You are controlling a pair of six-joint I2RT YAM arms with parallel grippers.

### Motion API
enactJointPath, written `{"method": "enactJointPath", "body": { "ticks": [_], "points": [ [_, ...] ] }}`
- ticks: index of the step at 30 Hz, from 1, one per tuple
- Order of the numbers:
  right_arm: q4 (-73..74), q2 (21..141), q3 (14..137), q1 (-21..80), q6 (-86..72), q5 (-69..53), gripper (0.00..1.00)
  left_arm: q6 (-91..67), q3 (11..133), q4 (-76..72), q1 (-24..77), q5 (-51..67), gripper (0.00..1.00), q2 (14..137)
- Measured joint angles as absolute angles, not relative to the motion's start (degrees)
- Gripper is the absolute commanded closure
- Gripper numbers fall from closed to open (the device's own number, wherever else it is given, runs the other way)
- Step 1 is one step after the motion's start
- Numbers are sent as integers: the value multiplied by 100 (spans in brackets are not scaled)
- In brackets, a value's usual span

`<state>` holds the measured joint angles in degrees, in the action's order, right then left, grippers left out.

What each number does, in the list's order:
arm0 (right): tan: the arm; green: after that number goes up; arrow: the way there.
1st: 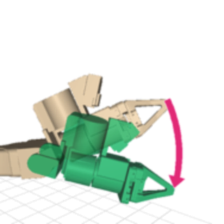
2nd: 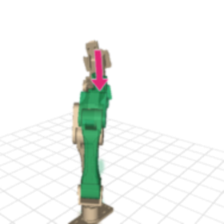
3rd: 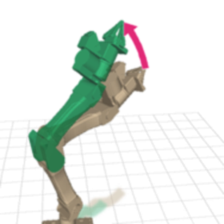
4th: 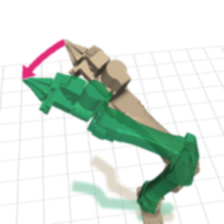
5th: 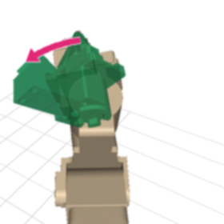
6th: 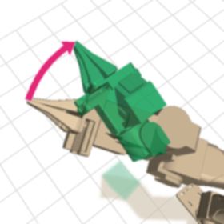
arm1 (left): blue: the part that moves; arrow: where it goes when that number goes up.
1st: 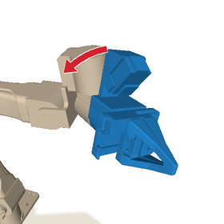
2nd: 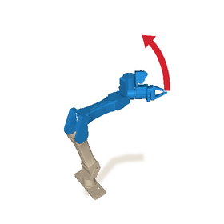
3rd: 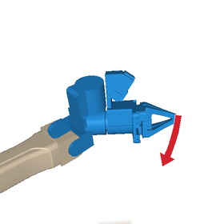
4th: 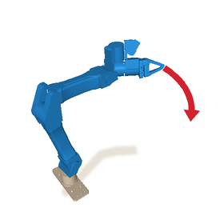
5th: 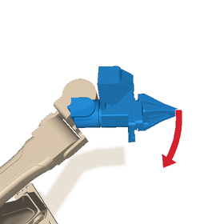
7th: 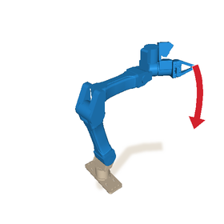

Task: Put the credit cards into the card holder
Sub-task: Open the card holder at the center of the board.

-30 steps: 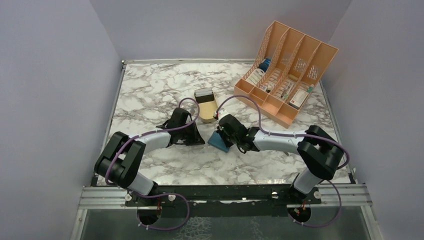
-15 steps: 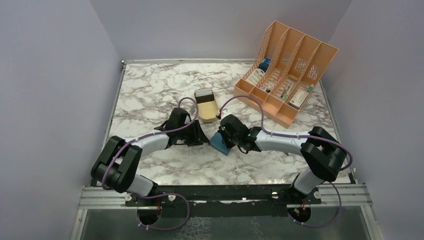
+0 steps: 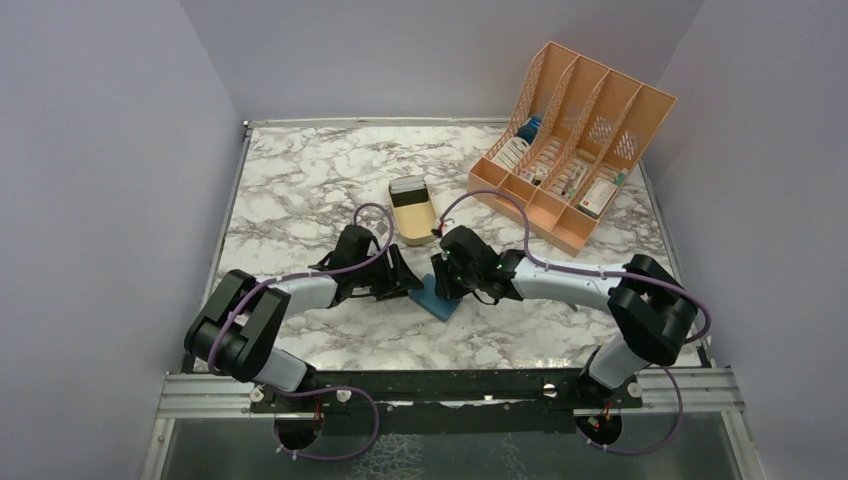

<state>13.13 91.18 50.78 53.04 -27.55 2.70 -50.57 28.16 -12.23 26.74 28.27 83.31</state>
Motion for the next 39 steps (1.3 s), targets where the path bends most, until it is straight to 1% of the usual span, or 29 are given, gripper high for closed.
{"method": "enactJointPath", "body": {
  "ticks": [5,12,15,19,22,23,27,29,39],
  "points": [
    [1323,9118,5271,5304,-2320,270,68,-5135,2816,-1339,2674,2897,50,8482],
    [1212,9351,5332,5304,-1817,204,67,-5227,2816,-1483,2674,2976,58,8637],
    [1208,9500,5328,5304,-1682,163,67,-5240,2821,-1496,2674,2982,68,8683],
    [1157,9590,5304,5319,-1597,213,67,-5214,2825,-1463,2674,2976,88,8755],
    [1116,9590,5275,5336,-1566,357,70,-5205,2849,-1446,2674,2980,98,8788],
    [1107,9590,5264,5360,-1555,451,74,-5179,2888,-1417,2676,2976,100,8788],
    [1087,9588,5242,5408,-1505,720,92,-5085,3044,-1216,2674,2974,100,8827],
    [1081,9581,5240,5411,-1505,840,98,-5043,3114,-1162,2696,2969,100,8864],
    [1107,9341,5035,5404,-1778,1175,99,-4888,3151,-1020,2714,2908,100,8879]
  ]
}}
